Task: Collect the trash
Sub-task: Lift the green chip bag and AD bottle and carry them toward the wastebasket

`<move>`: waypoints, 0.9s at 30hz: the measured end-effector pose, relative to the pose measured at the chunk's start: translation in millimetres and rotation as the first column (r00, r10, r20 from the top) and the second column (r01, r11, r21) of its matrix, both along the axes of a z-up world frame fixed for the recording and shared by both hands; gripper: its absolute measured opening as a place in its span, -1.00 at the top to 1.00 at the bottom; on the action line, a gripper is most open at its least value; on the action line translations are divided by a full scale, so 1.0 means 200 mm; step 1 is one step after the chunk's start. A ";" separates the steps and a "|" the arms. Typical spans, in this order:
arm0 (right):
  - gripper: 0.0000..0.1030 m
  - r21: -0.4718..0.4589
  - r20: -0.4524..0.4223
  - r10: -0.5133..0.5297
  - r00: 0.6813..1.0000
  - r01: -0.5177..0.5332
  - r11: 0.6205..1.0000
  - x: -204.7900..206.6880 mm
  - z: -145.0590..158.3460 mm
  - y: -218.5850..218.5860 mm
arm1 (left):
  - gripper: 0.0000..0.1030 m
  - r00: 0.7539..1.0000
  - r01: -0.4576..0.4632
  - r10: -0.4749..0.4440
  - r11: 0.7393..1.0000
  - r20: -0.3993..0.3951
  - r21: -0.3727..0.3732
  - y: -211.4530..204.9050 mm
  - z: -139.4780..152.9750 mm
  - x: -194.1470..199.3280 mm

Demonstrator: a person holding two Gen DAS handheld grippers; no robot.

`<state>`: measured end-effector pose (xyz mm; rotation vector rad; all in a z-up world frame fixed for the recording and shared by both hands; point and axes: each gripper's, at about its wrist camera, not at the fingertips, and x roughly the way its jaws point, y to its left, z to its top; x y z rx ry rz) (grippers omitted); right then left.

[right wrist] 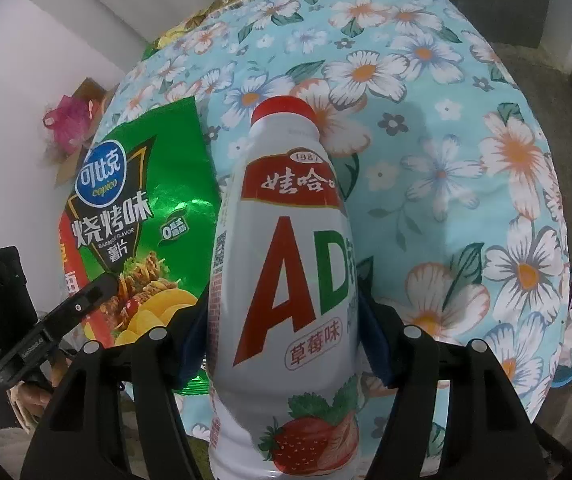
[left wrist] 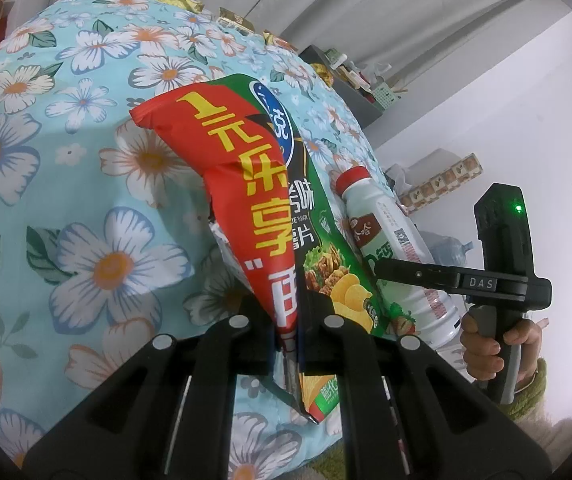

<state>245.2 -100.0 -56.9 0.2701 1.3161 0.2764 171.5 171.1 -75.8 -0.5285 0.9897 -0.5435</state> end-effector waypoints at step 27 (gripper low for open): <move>-0.23 0.097 0.124 -0.092 0.988 0.080 0.992 -0.11 0.25 -0.15 | 0.93 0.993 0.020 -0.011 0.997 0.117 -0.074 -0.02 0.22 -0.03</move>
